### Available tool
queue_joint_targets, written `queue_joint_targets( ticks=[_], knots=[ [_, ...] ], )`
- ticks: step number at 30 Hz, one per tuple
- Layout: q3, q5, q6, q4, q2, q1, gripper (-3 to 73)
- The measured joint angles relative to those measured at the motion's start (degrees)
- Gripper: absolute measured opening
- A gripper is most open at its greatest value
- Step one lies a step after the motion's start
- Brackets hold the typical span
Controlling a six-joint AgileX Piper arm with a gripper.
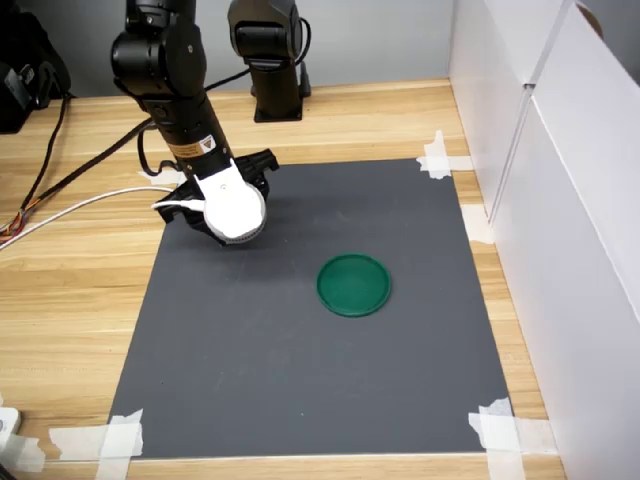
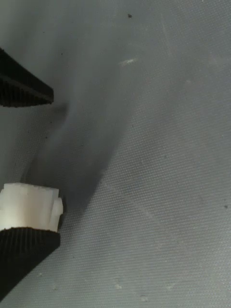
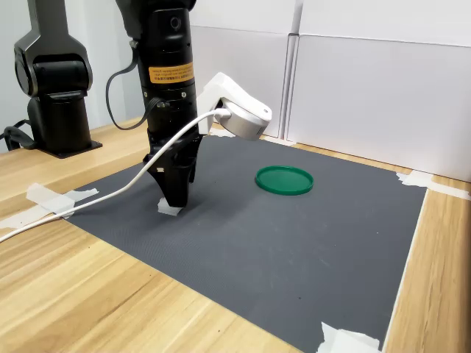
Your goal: Grasp a white terminal and put it in the green lid.
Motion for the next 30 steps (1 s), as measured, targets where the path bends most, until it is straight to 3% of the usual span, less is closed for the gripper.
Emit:
queue_joint_targets(
  ticks=[6,12,17,22,30],
  knots=[
    [-0.1,0.6,-0.8,-0.1,-0.8,0.0,61.9],
    [-5.7,8.2,-2.0,0.4,-2.6,0.0,61.9],
    [-11.1,12.6,-2.5,-2.3,-2.7,-0.3,61.9],
    [-12.2,13.9,-6.4,-3.3,-2.7,-3.8,61.9],
    [-12.2,13.5,-15.0,-1.9,-2.5,-9.1,61.9]
  ],
)
